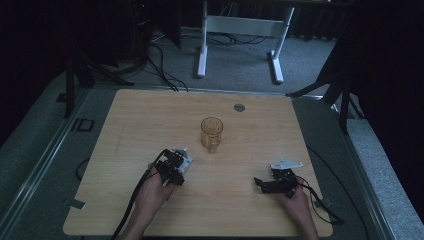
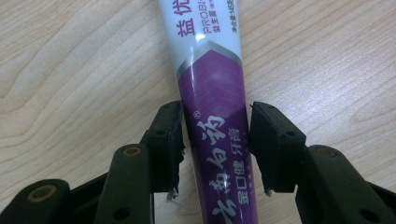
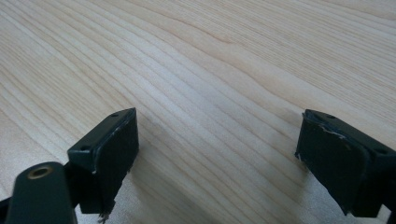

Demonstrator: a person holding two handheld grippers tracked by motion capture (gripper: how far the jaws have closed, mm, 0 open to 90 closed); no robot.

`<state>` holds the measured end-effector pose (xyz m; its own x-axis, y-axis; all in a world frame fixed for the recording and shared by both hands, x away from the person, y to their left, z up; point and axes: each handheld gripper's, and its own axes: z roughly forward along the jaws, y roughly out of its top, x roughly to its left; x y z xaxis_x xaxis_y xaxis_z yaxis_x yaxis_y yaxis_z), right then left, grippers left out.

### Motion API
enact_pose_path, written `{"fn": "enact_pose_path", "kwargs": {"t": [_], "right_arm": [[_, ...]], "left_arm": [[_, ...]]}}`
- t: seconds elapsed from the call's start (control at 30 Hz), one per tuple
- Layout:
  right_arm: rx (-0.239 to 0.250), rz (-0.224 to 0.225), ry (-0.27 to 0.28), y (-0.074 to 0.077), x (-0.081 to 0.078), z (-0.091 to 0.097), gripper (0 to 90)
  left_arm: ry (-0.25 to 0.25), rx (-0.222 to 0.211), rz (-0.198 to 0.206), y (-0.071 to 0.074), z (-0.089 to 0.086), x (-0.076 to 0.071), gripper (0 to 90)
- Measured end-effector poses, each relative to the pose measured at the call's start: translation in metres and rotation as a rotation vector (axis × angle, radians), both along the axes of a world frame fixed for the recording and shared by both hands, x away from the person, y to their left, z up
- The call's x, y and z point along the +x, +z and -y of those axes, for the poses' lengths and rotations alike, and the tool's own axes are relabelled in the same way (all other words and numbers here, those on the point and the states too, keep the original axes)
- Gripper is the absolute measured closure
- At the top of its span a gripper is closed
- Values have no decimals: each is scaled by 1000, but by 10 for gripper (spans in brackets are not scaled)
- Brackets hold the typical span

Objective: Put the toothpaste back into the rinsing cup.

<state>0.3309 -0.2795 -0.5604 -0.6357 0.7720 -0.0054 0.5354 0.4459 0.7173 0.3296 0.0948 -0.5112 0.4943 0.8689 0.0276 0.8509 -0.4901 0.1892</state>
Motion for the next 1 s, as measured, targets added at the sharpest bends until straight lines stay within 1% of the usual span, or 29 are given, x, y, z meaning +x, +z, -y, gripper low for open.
{"fn": "enact_pose_path", "kwargs": {"t": [0.07, 0.23, 0.57, 0.7, 0.77, 1.0], "right_arm": [[0, 0, 0, 0, 0, 0, 126], [0, 0, 0, 0, 0, 0, 126], [0, 0, 0, 0, 0, 0, 126], [0, 0, 0, 0, 0, 0, 126], [0, 0, 0, 0, 0, 0, 126], [0, 0, 0, 0, 0, 0, 126]], "left_arm": [[0, 2, -11, -4, 1, 1, 545], [-1, 1, -15, -6, 0, 3, 557], [4, -23, -18, -9, -3, 5, 559], [-4, -31, -20, -8, -5, 6, 589], [-14, -27, -13, -8, -4, 5, 599], [-24, -27, -10, -5, -4, 5, 650]]}}
